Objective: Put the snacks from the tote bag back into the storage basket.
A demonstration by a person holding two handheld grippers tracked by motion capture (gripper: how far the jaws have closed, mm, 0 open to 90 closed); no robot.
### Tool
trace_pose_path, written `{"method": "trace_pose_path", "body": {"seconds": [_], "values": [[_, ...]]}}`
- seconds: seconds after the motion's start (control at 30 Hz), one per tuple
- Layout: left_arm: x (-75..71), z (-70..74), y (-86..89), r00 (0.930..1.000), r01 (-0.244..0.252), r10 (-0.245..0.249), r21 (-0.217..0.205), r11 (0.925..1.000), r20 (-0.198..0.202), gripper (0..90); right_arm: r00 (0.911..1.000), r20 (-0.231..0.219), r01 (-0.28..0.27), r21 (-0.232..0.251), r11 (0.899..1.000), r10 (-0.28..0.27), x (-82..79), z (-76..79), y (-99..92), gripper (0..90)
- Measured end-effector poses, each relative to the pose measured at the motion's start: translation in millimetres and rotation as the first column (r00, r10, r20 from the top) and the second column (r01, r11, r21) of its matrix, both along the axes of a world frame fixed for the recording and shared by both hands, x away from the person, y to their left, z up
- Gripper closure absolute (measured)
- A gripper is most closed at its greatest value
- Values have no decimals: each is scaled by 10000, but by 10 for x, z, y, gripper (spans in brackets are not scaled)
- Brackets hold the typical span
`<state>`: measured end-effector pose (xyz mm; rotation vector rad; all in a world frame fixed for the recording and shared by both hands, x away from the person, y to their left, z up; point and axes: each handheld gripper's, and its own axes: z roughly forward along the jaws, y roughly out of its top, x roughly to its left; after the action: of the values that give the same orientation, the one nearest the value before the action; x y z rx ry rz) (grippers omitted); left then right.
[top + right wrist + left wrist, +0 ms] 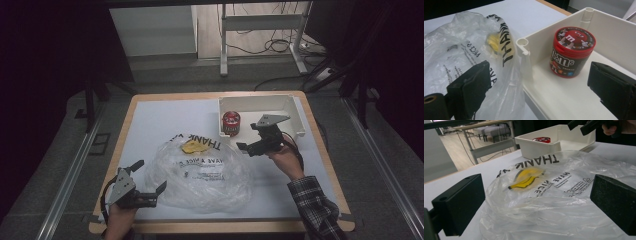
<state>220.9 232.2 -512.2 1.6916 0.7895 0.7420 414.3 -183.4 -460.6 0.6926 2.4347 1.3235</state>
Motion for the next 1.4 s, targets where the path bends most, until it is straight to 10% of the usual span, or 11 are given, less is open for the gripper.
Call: {"method": "trace_pose_path", "body": {"seconds": [1.4], "values": [[-5,3,-10,10000,2,-2,10,10000,66,0,9991,127,412,-2,9992,-412,-499,2,-325,52]]}}
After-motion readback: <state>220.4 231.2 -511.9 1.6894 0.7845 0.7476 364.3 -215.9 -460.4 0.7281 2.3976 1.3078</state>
